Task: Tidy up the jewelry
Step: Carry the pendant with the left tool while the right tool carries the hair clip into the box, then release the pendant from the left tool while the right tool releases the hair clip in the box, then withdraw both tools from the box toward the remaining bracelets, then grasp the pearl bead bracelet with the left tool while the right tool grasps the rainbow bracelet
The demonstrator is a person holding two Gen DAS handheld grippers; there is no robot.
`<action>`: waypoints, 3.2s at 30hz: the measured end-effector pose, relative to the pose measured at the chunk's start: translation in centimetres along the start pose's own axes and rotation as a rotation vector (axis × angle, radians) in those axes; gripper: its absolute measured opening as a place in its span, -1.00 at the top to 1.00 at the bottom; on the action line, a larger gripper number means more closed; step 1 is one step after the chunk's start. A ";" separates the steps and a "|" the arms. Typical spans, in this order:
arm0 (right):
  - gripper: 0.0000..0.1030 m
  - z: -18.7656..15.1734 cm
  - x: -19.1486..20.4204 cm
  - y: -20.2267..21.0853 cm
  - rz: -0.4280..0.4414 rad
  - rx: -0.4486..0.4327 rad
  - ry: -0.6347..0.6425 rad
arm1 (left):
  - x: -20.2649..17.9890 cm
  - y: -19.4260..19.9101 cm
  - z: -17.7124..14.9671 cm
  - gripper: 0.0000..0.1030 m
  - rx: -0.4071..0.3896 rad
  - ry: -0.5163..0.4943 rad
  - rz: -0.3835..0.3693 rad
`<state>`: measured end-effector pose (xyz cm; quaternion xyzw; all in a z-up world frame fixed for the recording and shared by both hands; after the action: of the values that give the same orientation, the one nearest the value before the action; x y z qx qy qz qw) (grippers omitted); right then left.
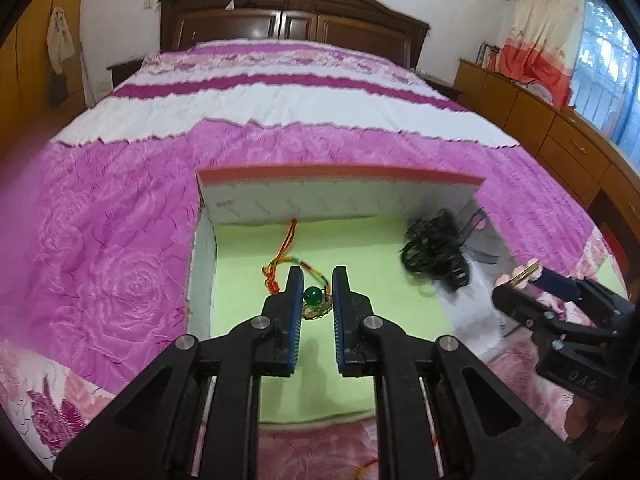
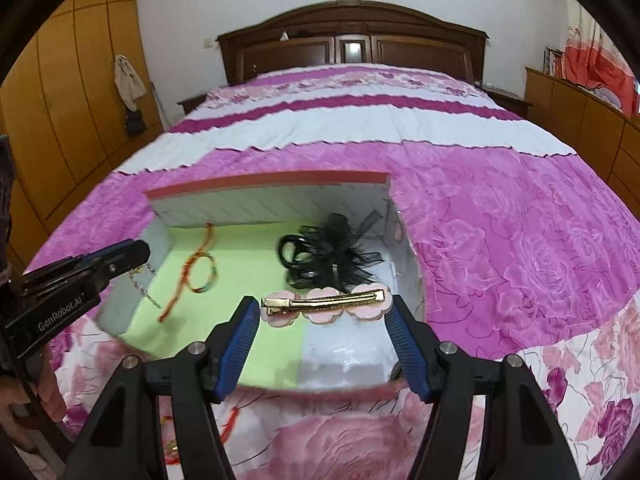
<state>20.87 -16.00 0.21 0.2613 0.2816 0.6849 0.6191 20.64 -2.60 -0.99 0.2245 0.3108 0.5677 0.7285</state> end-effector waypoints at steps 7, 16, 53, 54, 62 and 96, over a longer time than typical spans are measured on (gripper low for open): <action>-0.31 -0.4 -0.9 -2.5 -0.027 0.042 -0.007 | 1.0 -2.3 -0.8 0.88 0.049 0.028 0.021; -0.32 -0.7 -0.8 -3.9 -0.050 0.046 0.018 | 1.7 -3.7 -1.3 0.86 0.080 0.040 0.043; -0.33 -2.0 3.1 6.2 0.068 -0.052 -0.024 | 1.8 6.8 -2.4 0.55 0.032 0.058 -0.011; -0.33 -2.3 3.2 6.4 0.072 -0.049 -0.028 | 1.8 7.1 -2.7 0.55 0.035 0.056 -0.011; -0.33 -5.2 4.0 7.3 0.106 0.006 -0.047 | 2.0 8.4 -6.2 0.52 0.089 0.045 -0.010; 0.34 -11.4 9.0 0.8 0.183 0.275 0.046 | 3.7 6.2 -14.9 0.52 0.284 0.076 -0.009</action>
<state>11.43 -7.77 -7.18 0.3522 0.3617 0.6994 0.5060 6.39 2.15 -8.02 0.3023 0.4164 0.5228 0.6796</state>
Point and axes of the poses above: each gripper's, at about its wrist camera, not at the fingertips, and y roughly against the way its jaws point, x to its left, z to its top, the point moved 7 cm from there along -y, roughly the way its jaws point, and after that the axes turned 2 degrees about -z, right-handed, at the moved point
